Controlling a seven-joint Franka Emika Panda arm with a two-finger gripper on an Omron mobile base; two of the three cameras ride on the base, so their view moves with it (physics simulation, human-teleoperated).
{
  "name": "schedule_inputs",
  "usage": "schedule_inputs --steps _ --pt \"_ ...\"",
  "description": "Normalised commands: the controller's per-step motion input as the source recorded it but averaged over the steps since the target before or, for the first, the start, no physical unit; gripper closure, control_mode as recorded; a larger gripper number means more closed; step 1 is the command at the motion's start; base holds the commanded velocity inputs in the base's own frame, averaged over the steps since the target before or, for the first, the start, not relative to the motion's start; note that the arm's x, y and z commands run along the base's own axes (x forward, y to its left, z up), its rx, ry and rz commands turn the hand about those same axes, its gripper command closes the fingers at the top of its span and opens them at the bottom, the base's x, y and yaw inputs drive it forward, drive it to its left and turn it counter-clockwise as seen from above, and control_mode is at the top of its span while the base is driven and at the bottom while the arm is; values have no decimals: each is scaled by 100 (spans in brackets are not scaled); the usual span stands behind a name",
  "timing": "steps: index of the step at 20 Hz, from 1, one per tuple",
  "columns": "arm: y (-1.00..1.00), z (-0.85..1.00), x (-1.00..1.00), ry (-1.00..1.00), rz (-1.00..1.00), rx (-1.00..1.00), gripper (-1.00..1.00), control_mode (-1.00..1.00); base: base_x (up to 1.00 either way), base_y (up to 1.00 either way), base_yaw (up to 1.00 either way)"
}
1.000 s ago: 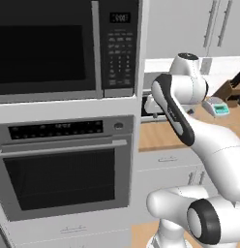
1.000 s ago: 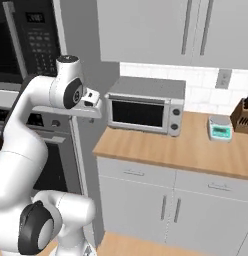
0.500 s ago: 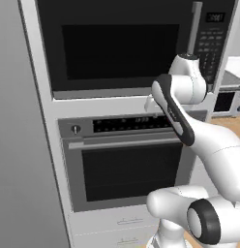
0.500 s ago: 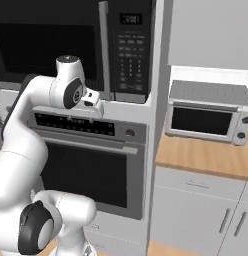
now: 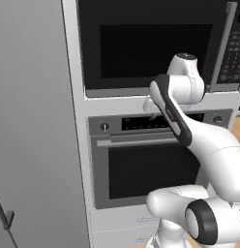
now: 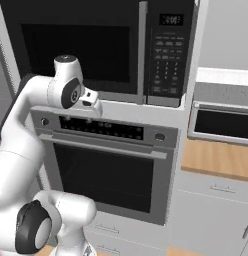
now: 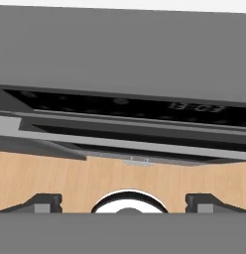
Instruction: Navigate to the microwave.
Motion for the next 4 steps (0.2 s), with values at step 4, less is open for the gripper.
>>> schedule_inputs --steps 4 --pt "0 0 0 0 0 0 -100 100 27 4 0"
